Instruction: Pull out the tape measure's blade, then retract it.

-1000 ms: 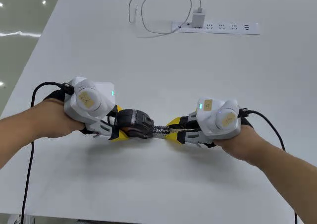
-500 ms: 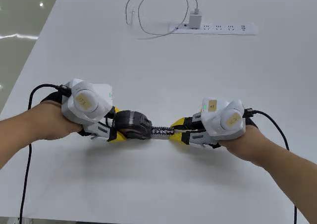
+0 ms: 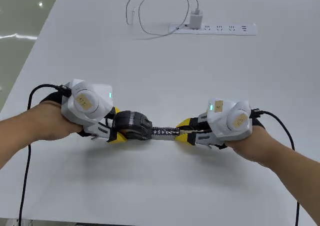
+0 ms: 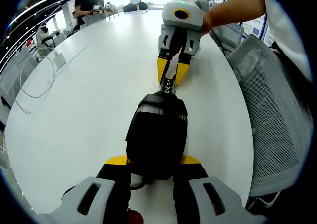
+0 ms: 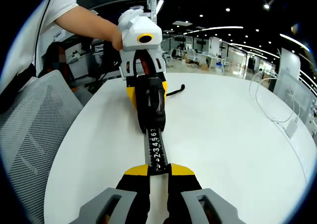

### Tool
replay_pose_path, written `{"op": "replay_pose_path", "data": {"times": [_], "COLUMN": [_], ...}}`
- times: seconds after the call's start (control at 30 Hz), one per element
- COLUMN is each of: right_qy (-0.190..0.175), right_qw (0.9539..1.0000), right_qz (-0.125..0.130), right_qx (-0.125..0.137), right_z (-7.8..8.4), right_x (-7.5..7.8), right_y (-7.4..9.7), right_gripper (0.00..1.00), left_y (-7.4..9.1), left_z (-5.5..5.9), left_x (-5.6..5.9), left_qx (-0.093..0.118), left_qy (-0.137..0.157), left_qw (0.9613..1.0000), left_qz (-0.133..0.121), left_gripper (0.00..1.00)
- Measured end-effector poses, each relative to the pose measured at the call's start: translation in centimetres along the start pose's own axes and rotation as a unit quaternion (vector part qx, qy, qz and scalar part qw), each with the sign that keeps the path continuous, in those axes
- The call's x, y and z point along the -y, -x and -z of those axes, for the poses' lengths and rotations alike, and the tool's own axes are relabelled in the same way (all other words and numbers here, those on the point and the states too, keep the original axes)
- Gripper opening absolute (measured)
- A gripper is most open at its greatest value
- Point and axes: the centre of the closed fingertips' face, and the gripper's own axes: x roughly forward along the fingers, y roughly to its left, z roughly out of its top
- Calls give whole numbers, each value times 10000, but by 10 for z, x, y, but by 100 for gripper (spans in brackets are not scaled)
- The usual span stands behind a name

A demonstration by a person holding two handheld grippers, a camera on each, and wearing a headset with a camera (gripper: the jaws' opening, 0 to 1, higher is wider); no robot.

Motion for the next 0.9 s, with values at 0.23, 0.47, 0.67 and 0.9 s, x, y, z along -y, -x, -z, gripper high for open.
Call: {"op": "replay_pose_path", "data": {"times": [0.23,0.47,0.67,0.9], "right_qy": [-5,-18,-30,-47], "right_qw": [10000,9999,9999,9998], "right_qz": [30,46,59,82], "right_qx": [-57,-95,-130,-182], "right_z": [5,9,12,18], "right_x": [1,3,3,5], "right_y": [5,11,15,21], "right_gripper": [8,8,8,8], "left_y": [0,0,0,0], "left_z": [-1,-1,-1,-1], "left_x": [1,1,1,1], "left_qx": [0,-3,-7,-13], "left_qy": [-2,2,6,3], "left_qw": [10000,10000,10000,10000], "left_qz": [-5,-14,-13,-12], "left_gripper": [28,28,28,28]}}
